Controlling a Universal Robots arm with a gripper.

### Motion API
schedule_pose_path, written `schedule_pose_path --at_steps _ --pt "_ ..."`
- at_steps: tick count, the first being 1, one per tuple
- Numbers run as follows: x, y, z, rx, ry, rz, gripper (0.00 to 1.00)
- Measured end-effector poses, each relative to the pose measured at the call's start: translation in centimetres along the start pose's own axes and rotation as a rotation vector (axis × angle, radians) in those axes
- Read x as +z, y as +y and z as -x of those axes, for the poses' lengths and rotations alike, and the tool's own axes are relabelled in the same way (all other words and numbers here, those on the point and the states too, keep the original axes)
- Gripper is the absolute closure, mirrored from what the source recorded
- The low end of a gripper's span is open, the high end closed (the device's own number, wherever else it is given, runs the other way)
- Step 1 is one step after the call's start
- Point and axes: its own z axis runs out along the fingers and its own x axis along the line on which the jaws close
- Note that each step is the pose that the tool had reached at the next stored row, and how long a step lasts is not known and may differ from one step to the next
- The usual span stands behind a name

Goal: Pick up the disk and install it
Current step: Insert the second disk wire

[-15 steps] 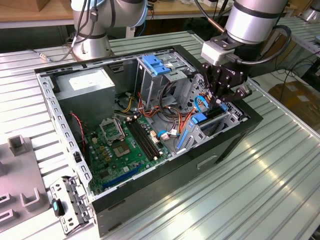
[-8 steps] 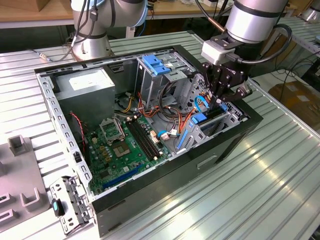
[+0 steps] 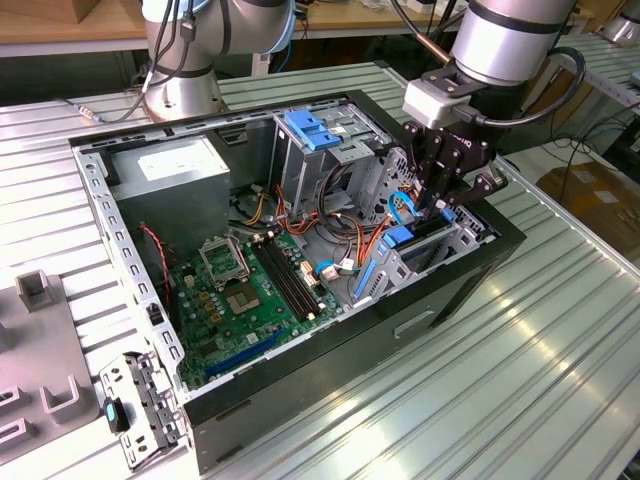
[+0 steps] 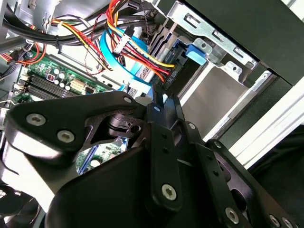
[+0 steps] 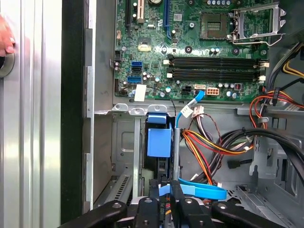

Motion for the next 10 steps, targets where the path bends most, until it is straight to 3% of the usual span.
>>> schedule_pose_path --at_steps 10 --pt "-0.19 -0.01 -0.01 0.000 -0.0003 0.0000 0.76"
